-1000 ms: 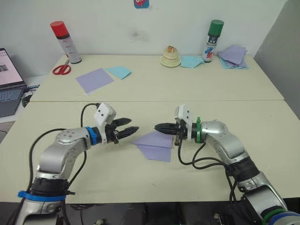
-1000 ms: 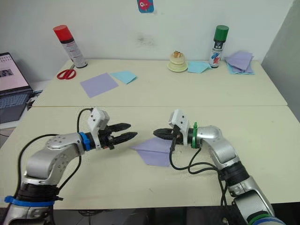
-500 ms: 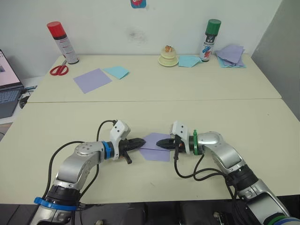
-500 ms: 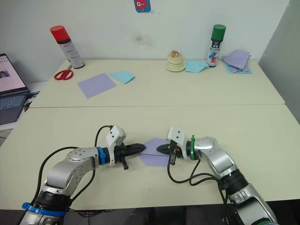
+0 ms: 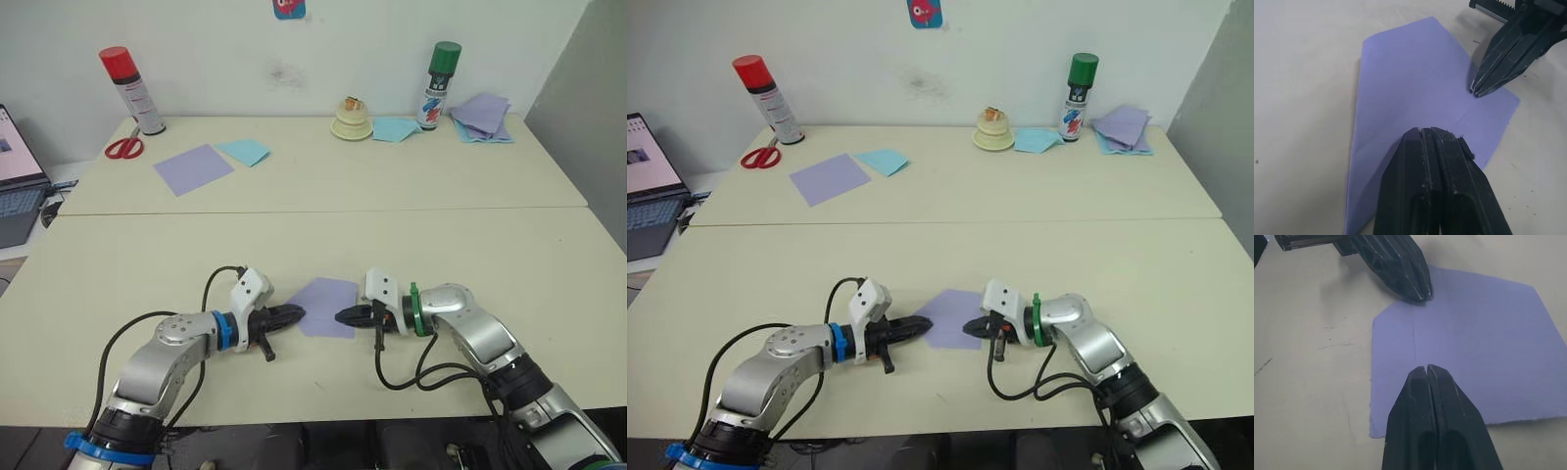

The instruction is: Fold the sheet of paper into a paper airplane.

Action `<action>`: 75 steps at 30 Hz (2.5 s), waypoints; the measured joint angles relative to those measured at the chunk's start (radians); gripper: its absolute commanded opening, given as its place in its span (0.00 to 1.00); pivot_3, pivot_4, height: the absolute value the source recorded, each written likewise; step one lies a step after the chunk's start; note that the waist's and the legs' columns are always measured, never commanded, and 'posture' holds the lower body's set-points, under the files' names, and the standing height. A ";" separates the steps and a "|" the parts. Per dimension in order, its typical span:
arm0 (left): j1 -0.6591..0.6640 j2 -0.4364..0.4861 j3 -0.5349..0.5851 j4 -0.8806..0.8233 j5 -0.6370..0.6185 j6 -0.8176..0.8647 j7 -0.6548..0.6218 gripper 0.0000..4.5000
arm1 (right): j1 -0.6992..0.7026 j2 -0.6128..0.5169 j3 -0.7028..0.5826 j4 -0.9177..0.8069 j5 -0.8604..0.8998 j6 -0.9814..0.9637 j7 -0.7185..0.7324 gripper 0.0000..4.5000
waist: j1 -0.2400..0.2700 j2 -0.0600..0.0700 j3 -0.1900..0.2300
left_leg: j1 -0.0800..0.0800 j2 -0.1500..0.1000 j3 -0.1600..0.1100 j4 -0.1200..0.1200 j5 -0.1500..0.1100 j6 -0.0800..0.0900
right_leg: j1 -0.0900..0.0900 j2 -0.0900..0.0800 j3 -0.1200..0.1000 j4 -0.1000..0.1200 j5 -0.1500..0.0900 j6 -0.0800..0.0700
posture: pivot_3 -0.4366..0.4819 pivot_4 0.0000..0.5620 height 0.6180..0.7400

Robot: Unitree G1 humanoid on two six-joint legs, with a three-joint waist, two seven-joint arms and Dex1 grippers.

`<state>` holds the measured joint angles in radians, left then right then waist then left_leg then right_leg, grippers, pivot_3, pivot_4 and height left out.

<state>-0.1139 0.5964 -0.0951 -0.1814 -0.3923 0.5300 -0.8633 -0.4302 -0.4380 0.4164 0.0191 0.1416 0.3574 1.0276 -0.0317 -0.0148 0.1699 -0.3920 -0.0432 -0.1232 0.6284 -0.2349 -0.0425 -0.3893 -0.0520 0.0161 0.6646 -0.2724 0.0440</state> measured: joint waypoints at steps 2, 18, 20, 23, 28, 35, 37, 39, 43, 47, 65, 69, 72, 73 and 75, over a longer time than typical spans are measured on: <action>0.002 0.002 0.000 0.010 0.010 -0.022 0.000 0.05 | 0.007 0.003 -0.017 -0.008 0.026 0.029 0.004 0.36 | 0.001 0.000 0.000 | 0.000 0.000 0.000 0.000 0.000 0.000 | 0.000 0.000 0.000 0.000 0.000 0.000 | 0.48 0.27 1.00; 0.000 -0.005 -0.002 0.061 0.011 -0.076 -0.013 0.05 | -0.043 0.055 -0.243 0.003 0.234 0.473 -0.162 1.00 | -0.001 0.001 -0.003 | 0.003 0.001 0.001 0.000 0.000 0.000 | 0.002 0.000 0.001 0.000 0.000 0.000 | 0.48 0.27 1.00; 0.000 -0.005 -0.002 0.062 0.011 -0.076 -0.013 0.05 | -0.067 0.091 -0.259 0.025 0.247 0.518 -0.182 1.00 | -0.001 0.001 -0.003 | 0.006 0.001 0.001 -0.001 0.000 0.000 | 0.004 0.000 0.001 0.000 0.000 0.000 | 0.48 0.27 1.00; 0.000 -0.004 -0.002 0.063 0.011 -0.075 -0.017 0.05 | -0.092 0.144 -0.276 0.060 0.273 0.555 -0.200 1.00 | -0.001 0.001 -0.004 | 0.007 0.001 0.002 -0.001 0.000 0.000 | 0.005 0.001 0.001 0.000 0.000 0.000 | 0.48 0.27 1.00; 0.001 -0.004 -0.002 0.061 0.011 -0.073 -0.020 0.05 | -0.103 0.181 -0.252 0.080 0.274 0.541 -0.194 0.91 | -0.001 0.001 -0.004 | 0.007 0.001 0.001 -0.001 0.000 0.000 | 0.005 0.001 0.001 0.000 0.000 0.000 | 0.48 0.27 1.00; 0.003 -0.004 -0.003 0.054 0.013 -0.071 -0.013 0.05 | -0.099 0.202 -0.195 0.130 0.226 0.366 -0.175 0.40 | -0.001 0.001 -0.003 | 0.007 0.000 0.001 -0.002 0.000 0.000 | 0.004 0.001 0.001 0.000 0.000 0.000 | 0.48 0.27 1.00; 0.005 -0.004 -0.004 0.051 0.013 -0.069 -0.011 0.05 | -0.088 0.179 -0.176 0.119 0.194 0.295 -0.157 0.21 | -0.001 0.001 -0.003 | 0.007 0.000 0.001 -0.002 0.000 0.000 | 0.004 0.001 0.001 0.000 0.000 0.000 | 0.48 0.27 1.00; 0.006 -0.004 -0.004 0.049 0.013 -0.069 -0.010 0.05 | -0.071 0.157 -0.161 0.105 0.177 0.244 -0.142 0.08 | -0.001 0.001 -0.003 | 0.007 0.000 0.001 -0.002 0.000 0.000 | 0.004 0.001 0.001 0.000 0.000 0.000 | 0.48 0.27 1.00; 0.008 -0.004 -0.002 0.045 0.013 -0.062 -0.008 0.05 | -0.022 0.109 -0.119 0.039 0.148 0.125 -0.072 0.00 | -0.001 0.001 -0.003 | 0.007 0.001 0.001 -0.002 0.000 0.000 | 0.004 0.001 0.001 0.000 0.000 0.000 | 0.48 0.27 1.00; 0.007 -0.004 -0.001 0.044 0.013 -0.059 -0.007 0.05 | 0.016 0.067 -0.053 0.006 0.084 -0.052 -0.003 0.00 | -0.001 0.001 -0.003 | 0.007 0.001 0.001 -0.002 0.000 0.000 | 0.004 0.001 0.001 0.000 -0.001 0.002 | 0.48 0.27 1.00; 0.002 0.005 0.004 0.046 0.010 -0.042 -0.022 0.05 | 0.005 0.043 0.038 0.139 -0.158 -0.479 0.017 0.00 | -0.001 0.001 -0.003 | 0.008 0.001 0.002 -0.002 0.000 0.000 | 0.005 0.001 0.001 0.000 0.000 0.000 | 0.48 0.27 1.00; 0.002 0.005 0.011 0.049 -0.001 -0.033 -0.025 0.05 | 0.003 0.044 0.041 0.145 -0.173 -0.491 0.016 0.00 | -0.001 0.001 -0.003 | 0.008 0.001 0.002 -0.002 0.000 0.000 | 0.005 0.001 0.001 0.000 0.000 0.000 | 0.48 0.27 1.00; -0.006 0.031 0.034 0.066 -0.035 -0.005 -0.055 0.05 | -0.003 0.046 0.048 0.153 -0.194 -0.501 0.015 0.00 | -0.001 0.001 -0.003 | 0.008 0.001 0.001 -0.002 0.000 0.000 | 0.004 0.001 0.001 0.000 0.000 0.000 | 0.48 0.27 1.00; -0.009 0.045 0.051 0.073 -0.049 0.010 -0.068 0.05 | -0.003 0.046 0.049 0.154 -0.198 -0.502 0.015 0.00 | -0.001 0.001 -0.003 | 0.008 0.001 0.001 -0.002 0.000 0.000 | 0.004 0.001 0.001 0.000 0.000 0.000 | 0.48 0.27 1.00; -0.019 0.072 0.081 0.076 -0.078 0.042 -0.090 0.05 | -0.003 0.046 0.049 0.156 -0.199 -0.504 0.016 0.00 | -0.001 0.001 -0.003 | 0.007 0.001 0.001 -0.002 0.000 0.000 | 0.004 0.001 0.001 0.000 0.000 0.000 | 0.48 0.27 1.00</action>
<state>-0.1333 0.6685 -0.0143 -0.1051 -0.4701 0.5717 -0.9532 -0.4329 -0.3921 0.4652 0.1750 -0.0574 -0.1465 1.0441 -0.0324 -0.0139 0.1669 -0.3847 -0.0421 -0.1222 0.6261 -0.2351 -0.0424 -0.3849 -0.0509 0.0167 0.6644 -0.2729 0.0443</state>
